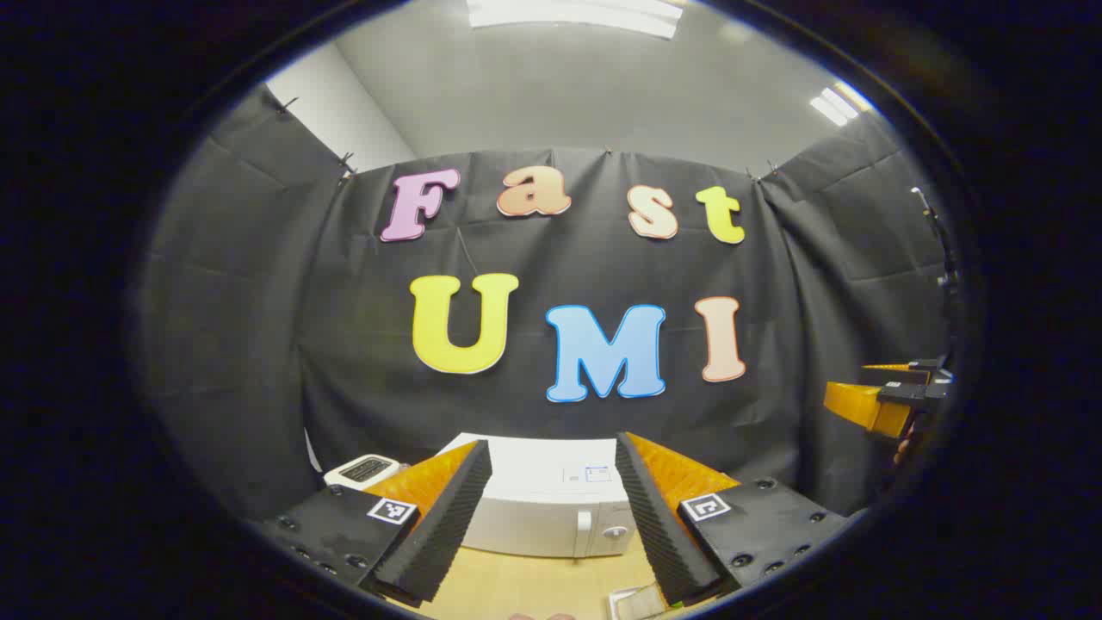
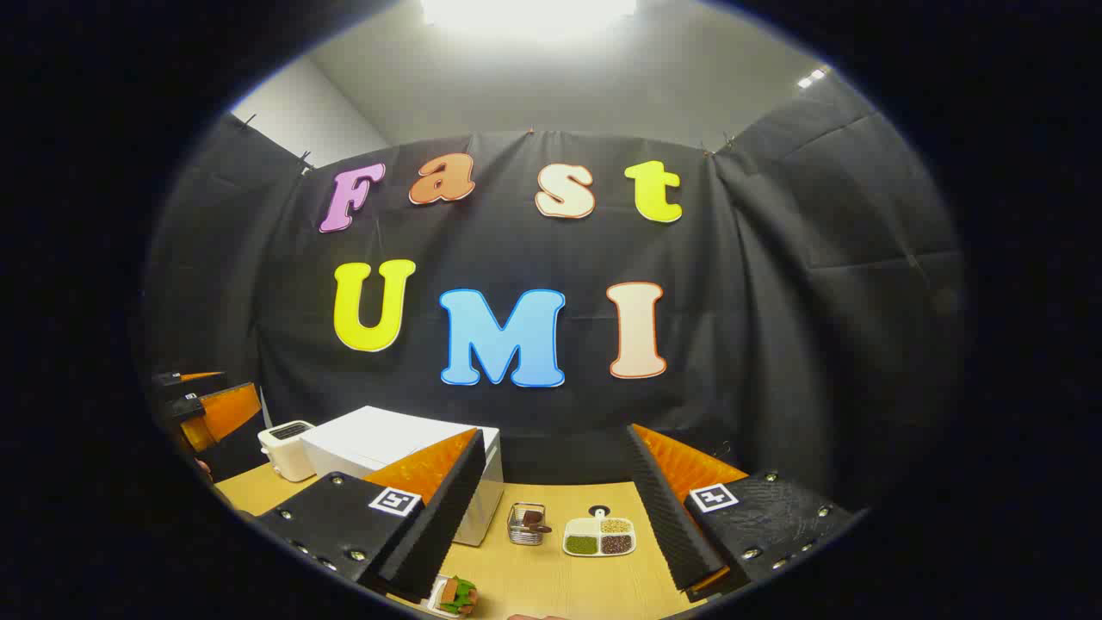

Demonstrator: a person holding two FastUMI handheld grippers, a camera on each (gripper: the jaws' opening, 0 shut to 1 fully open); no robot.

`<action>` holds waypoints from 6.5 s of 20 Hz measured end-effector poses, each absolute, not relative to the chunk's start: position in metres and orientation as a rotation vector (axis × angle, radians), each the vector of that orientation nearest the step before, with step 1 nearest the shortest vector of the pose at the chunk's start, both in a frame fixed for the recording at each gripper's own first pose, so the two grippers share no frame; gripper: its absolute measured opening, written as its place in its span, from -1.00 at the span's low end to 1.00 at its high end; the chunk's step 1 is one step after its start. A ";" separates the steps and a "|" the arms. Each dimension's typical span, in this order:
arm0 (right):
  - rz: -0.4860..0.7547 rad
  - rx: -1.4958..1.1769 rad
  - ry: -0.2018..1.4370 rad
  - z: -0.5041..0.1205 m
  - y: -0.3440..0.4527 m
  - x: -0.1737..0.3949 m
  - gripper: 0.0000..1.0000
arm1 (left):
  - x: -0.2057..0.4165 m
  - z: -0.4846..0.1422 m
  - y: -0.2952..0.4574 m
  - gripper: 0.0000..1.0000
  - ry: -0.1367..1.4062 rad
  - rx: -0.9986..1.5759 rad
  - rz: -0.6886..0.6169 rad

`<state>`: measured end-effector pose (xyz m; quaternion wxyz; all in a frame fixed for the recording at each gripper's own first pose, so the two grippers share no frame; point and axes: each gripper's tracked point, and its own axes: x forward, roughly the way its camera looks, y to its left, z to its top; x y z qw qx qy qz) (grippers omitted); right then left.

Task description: Open the microwave oven with the left hand, put the food in, and close the microwave oven.

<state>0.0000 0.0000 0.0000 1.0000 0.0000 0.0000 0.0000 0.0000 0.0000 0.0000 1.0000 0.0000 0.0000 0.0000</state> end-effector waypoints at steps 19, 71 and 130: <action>-0.072 0.026 0.018 -0.025 0.011 0.022 0.96 | 0.050 -0.013 0.002 0.88 -0.044 0.006 -0.060; 0.045 0.110 0.263 -0.123 0.057 0.023 0.97 | 0.013 -0.347 0.045 -0.83 0.627 0.129 -0.440; 0.248 0.368 1.225 -0.358 0.140 -0.059 -0.57 | -0.064 -0.016 0.203 0.92 -0.056 -0.084 -0.001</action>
